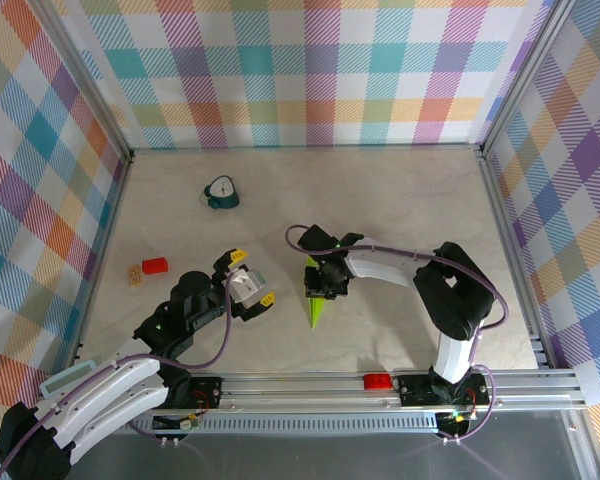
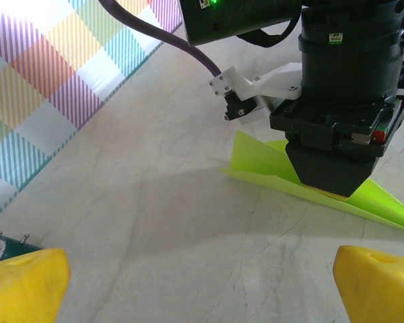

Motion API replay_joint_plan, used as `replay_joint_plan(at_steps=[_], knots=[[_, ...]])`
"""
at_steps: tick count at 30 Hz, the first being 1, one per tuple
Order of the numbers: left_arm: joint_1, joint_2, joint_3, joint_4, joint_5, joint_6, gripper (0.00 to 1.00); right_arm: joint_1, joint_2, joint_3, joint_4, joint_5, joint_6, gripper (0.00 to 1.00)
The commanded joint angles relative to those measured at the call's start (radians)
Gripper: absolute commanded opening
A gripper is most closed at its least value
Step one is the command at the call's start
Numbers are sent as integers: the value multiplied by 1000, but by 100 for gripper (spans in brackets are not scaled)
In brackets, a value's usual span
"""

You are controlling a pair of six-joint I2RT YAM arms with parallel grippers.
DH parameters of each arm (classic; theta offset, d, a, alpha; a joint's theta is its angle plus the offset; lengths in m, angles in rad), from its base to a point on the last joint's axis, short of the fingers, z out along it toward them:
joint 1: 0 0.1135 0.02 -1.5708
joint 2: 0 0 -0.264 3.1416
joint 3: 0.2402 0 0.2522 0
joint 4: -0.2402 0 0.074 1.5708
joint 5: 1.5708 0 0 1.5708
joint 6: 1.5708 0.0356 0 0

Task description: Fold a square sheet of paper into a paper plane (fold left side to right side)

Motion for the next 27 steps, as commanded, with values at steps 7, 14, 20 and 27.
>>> replay_joint_plan(at_steps=[7, 14, 20, 27], knots=[[8, -14, -19, -1, 9, 7, 100, 3, 47, 34, 18, -20, -7, 17], [7, -14, -20, -1, 6, 7, 100, 5, 58, 60, 19, -30, -8, 10], [7, -12, -22, 1, 9, 4, 100, -18, 60, 175, -135, 68, -77, 0], [7, -14, -21, 4, 15, 1, 100, -131, 190, 463, -393, 187, -235, 0]])
